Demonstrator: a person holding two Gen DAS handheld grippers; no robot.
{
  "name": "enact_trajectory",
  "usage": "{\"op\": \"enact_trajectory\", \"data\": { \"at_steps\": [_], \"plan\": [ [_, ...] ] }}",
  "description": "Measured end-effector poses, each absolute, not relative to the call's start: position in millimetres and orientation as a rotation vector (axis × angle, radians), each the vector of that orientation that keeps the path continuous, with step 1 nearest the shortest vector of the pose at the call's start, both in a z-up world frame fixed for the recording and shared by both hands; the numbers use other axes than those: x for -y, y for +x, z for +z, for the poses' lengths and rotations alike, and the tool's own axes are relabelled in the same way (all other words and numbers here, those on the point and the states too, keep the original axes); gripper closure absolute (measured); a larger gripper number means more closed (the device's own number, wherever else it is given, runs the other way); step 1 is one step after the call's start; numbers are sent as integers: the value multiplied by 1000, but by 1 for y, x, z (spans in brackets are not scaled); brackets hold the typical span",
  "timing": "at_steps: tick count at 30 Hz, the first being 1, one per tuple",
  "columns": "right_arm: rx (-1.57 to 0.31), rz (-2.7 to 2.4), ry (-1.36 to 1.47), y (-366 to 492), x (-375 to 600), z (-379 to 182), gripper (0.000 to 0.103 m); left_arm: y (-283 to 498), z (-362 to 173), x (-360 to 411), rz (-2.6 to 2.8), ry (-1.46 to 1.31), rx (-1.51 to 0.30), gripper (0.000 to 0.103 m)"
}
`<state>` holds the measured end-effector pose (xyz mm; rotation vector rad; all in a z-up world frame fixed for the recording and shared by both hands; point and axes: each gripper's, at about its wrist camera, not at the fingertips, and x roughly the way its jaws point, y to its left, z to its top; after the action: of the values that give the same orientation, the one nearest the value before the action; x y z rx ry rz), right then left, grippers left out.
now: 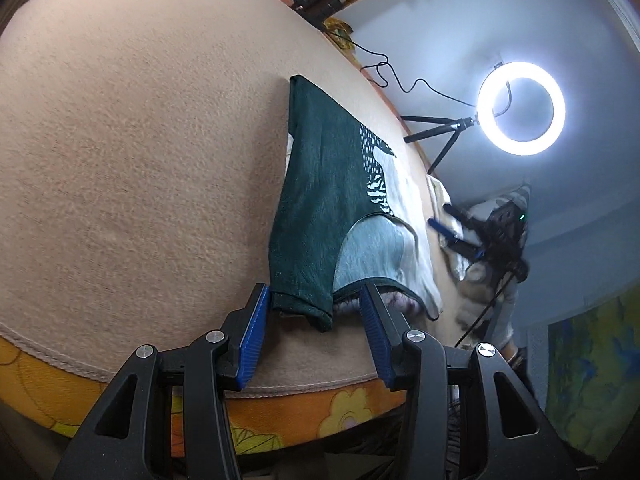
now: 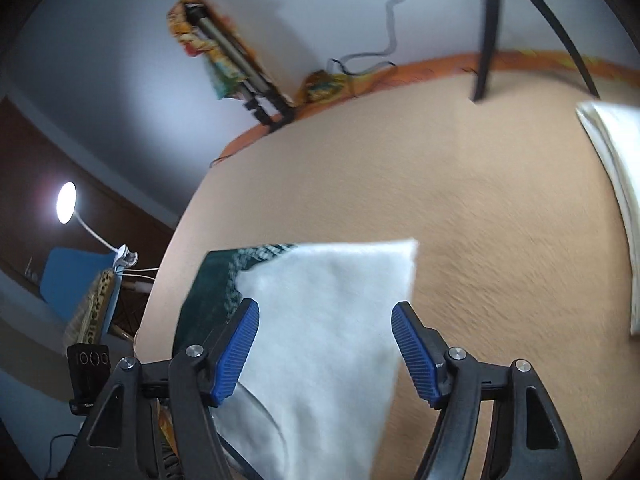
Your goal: Fold small clothes
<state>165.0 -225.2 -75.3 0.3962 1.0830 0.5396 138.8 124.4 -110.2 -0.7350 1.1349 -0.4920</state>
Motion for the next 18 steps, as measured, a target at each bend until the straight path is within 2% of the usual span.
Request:
{"op": "enact_trajectory", "data": {
  "at_steps": [10,18],
  "plan": [
    [-1110,630,599,161,251,-108,35,146,-127,-124,-510,-911,-1151,56],
    [-1132,699,634,171,229,-117,57,155,-127,-115,-529,-888,-1144,56]
  ]
}}
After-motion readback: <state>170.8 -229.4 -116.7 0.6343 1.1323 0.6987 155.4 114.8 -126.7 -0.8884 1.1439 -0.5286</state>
